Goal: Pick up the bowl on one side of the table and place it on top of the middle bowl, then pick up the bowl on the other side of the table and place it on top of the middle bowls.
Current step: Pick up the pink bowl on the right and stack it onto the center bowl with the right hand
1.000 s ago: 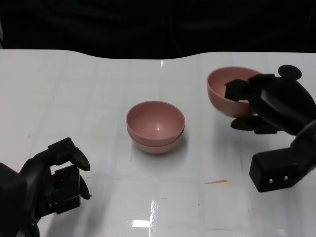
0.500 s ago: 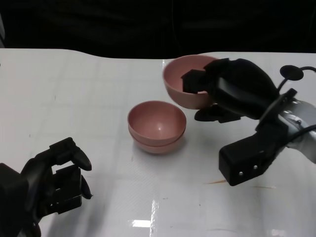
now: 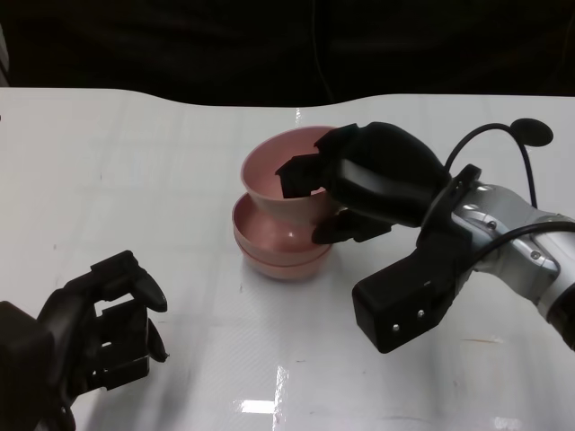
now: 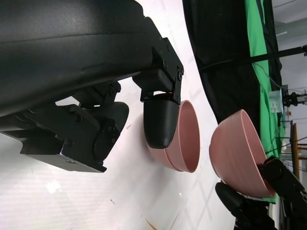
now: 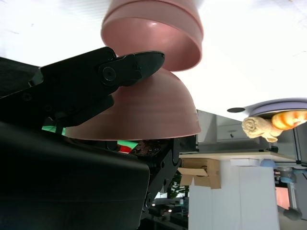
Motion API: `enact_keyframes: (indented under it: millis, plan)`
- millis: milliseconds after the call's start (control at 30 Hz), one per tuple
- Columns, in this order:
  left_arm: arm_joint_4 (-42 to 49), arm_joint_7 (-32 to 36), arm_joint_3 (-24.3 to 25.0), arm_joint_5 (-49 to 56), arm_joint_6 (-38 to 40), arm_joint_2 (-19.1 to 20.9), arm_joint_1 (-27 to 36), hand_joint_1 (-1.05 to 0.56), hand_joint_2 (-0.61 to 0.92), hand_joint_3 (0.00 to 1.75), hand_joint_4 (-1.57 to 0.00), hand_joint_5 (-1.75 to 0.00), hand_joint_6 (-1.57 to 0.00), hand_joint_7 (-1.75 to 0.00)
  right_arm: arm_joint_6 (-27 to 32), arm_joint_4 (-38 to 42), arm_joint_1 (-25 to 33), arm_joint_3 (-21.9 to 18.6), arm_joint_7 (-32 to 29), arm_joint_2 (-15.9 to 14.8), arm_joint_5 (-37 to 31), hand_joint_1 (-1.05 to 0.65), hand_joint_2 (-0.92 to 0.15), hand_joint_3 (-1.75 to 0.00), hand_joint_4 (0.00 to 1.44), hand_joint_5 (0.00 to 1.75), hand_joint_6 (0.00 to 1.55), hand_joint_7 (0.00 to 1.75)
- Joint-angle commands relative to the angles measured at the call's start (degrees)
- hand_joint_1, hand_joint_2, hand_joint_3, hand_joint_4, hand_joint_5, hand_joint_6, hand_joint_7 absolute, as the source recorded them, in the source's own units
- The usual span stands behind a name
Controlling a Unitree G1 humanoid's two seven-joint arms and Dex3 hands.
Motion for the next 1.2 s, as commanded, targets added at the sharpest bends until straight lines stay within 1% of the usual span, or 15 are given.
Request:
enact_keyframes:
  millis: [33, 100, 233, 500, 533, 567, 600, 700, 867, 933, 967, 1033, 1133, 1167, 1200]
  plan:
    - [0.57, -0.48, 0.19, 0.32, -1.56, 0.52, 0.73, 0.33, 0.76, 1.20, -0.83, -1.75, -0.66, -1.75, 0.12, 1.11, -0.26, 0.60, -0.70, 0.50, -0.16, -0.27, -0.82, -0.39, 0.88, 1.75, 0.66, 1.67]
    - [0.73, -0.50, 0.10, 0.54, -2.24, 0.52, 0.78, 0.34, 0.74, 1.23, -0.84, -1.75, -0.66, -1.75, 0.28, 1.62, -0.39, 0.92, -1.03, 0.81, -0.58, -0.28, -0.82, -0.39, 0.88, 1.75, 0.67, 1.65]
    - [0.52, -0.20, -0.03, 0.88, -1.97, 0.54, 0.95, 0.31, 0.72, 1.25, -0.83, -1.75, -0.66, -1.75, 0.44, 3.99, -0.74, 1.94, -2.33, 1.94, -1.40, -0.26, -0.83, -0.39, 0.88, 1.75, 0.62, 1.74]
    - [-0.85, 0.84, -0.12, 1.52, 0.21, 0.64, 1.33, 0.30, 0.72, 1.24, -0.81, -1.75, -0.64, -1.75, 1.12, 8.00, -1.86, 3.28, -3.52, 4.02, -1.87, -0.26, -0.83, -0.38, 0.88, 1.75, 0.60, 1.74]
    - [-1.13, 0.93, -0.10, 1.58, 0.62, 0.60, 1.41, 0.31, 0.74, 1.21, -0.80, -1.75, -0.62, -1.75, 1.17, 8.60, -2.14, 3.46, -3.75, 4.26, -2.00, -0.26, -0.83, -0.39, 0.87, 1.75, 0.64, 1.61]
    - [-1.19, 0.82, -0.08, 1.64, 0.59, 0.62, 1.48, 0.31, 0.74, 1.21, -0.80, -1.75, -0.62, -1.75, 1.04, 9.43, -2.46, 3.58, -4.11, 4.57, -1.96, -0.25, -0.82, -0.40, 0.87, 1.75, 0.66, 1.57]
    - [-0.90, 0.54, -0.03, 1.59, 0.10, 0.62, 1.48, 0.32, 0.75, 1.20, -0.80, -1.75, -0.61, -1.75, 0.77, 10.46, -2.79, 3.67, -4.77, 4.92, -1.90, -0.25, -0.81, -0.41, 0.87, 1.75, 0.64, 1.64]
    - [-0.37, 0.26, -0.07, 1.85, -0.96, 0.66, 1.50, 0.33, 0.76, 1.19, -0.80, -1.75, -0.61, -1.75, 0.27, 13.76, -3.93, 4.11, -6.84, 5.91, -1.85, -0.24, -0.79, -0.45, 0.87, 1.75, 0.61, 1.73]
    - [-0.13, 0.32, -0.14, 2.06, -1.30, 0.45, 1.54, 0.34, 0.77, 1.19, -0.81, -1.75, -0.62, -1.75, -0.33, 18.24, -5.84, 5.13, -9.49, 6.75, -2.17, -0.25, -0.78, -0.44, 0.88, 1.75, 0.70, 1.50]
    - [0.33, 0.09, -0.21, 2.16, -1.97, 0.51, 1.38, 0.34, 0.76, 1.19, -0.81, -1.75, -0.62, -1.75, -0.57, 19.95, -6.55, 5.47, -10.36, 7.01, -2.23, -0.26, -0.81, -0.40, 0.87, 1.75, 0.78, 1.28]
    - [0.62, -0.03, -0.20, 2.09, -2.30, 0.53, 1.29, 0.34, 0.76, 1.20, -0.81, -1.75, -0.62, -1.75, -0.69, 20.62, -6.80, 5.61, -10.82, 7.12, -2.22, -0.26, -0.82, -0.39, 0.87, 1.75, 0.79, 1.27]
    - [0.95, -0.13, -0.20, 1.97, -2.66, 0.56, 1.20, 0.34, 0.76, 1.20, -0.82, -1.75, -0.63, -1.75, -0.92, 21.44, -7.11, 5.79, -11.46, 7.28, -2.22, -0.26, -0.83, -0.39, 0.87, 1.75, 0.78, 1.33]
    - [0.74, 0.47, -0.34, 2.31, -2.07, 0.55, 1.04, 0.32, 0.74, 1.20, -0.82, -1.75, -0.64, -1.75, -1.03, 22.83, -7.61, 6.29, -13.13, 7.63, -2.82, -0.26, -0.82, -0.41, 0.88, 1.75, 0.70, 1.55]
    - [0.55, 0.55, -0.36, 2.27, -1.78, 0.53, 1.02, 0.32, 0.74, 1.21, -0.82, -1.75, -0.64, -1.75, -1.03, 23.19, -7.72, 6.43, -13.61, 7.75, -2.92, -0.26, -0.82, -0.41, 0.89, 1.75, 0.70, 1.50]
    - [0.43, 0.56, -0.37, 2.20, -1.61, 0.53, 1.02, 0.32, 0.74, 1.21, -0.82, -1.75, -0.64, -1.75, -1.05, 23.43, -7.81, 6.57, -13.93, 7.82, -2.92, -0.27, -0.81, -0.40, 0.89, 1.75, 0.75, 1.34]
